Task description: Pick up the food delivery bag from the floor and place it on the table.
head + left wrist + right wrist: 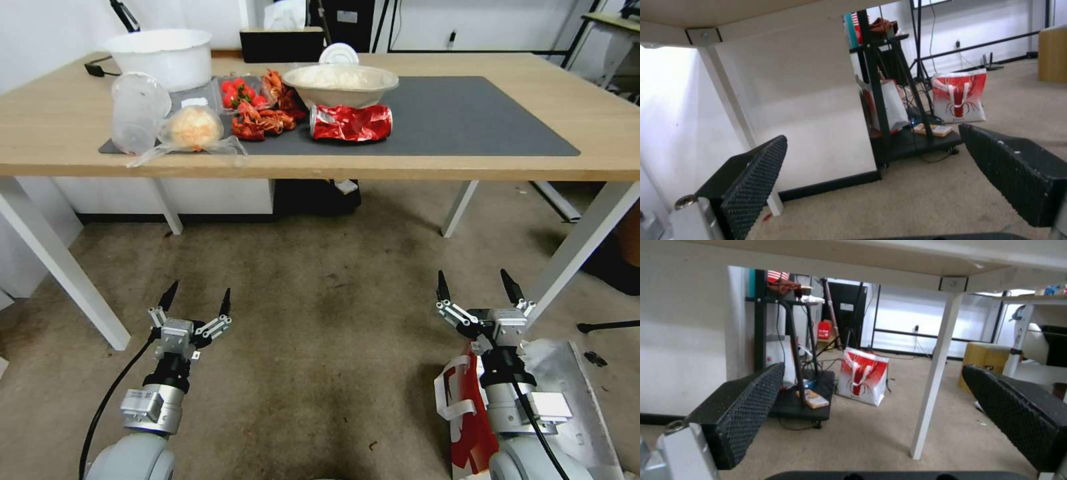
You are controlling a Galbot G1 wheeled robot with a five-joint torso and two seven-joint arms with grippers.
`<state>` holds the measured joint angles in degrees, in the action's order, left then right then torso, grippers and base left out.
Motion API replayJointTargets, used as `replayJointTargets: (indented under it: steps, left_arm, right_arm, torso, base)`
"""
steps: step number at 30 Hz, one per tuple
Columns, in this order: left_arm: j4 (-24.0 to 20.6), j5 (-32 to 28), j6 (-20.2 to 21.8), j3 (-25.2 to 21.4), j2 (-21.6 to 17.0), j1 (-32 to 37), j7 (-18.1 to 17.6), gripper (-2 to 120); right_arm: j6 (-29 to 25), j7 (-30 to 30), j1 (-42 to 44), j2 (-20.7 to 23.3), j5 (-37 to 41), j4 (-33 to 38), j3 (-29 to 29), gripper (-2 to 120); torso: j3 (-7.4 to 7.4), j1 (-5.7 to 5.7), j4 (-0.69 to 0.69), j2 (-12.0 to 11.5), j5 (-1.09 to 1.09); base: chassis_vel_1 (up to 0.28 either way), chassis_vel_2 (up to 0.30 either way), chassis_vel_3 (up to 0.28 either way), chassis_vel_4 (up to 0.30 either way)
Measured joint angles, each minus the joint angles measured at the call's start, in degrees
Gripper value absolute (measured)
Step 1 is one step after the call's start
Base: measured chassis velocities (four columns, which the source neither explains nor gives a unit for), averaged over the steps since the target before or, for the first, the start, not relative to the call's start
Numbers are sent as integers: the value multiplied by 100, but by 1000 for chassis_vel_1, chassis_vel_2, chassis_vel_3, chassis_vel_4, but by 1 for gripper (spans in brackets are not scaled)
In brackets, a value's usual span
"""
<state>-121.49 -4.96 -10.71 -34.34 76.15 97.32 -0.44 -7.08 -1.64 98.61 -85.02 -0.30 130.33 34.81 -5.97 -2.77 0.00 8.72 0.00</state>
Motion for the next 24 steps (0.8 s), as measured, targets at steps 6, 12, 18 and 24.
replayJointTargets:
  steps: [6, 12, 18, 24]
  left_arm:
    - [-26, -11, -5, 0, 18, 17, 7, 97]
    - [-10, -25, -12, -30, -3, 10, 1, 97]
    - [-16, -30, -13, -28, 9, 3, 1, 97]
    - [-24, -15, -13, -10, 6, 23, 3, 97]
  right_arm:
    - [1, 6, -19, -23, -1, -21, -16, 100]
    - [5, 11, 7, -32, -11, 5, -28, 100]
    - [37, 11, 12, -18, -4, 72, -26, 100]
    - [39, 19, 15, -19, -7, 65, -30, 100]
  torso:
    - [127, 23, 0, -149, 0]
    - [262, 48, 0, -308, 0]
    - [368, 58, 0, -426, 0]
    - [513, 63, 0, -575, 0]
  base:
    - [0, 0, 0, 0]
    - [0, 0, 0, 0]
    - [0, 0, 0, 0]
    - [0, 0, 0, 0]
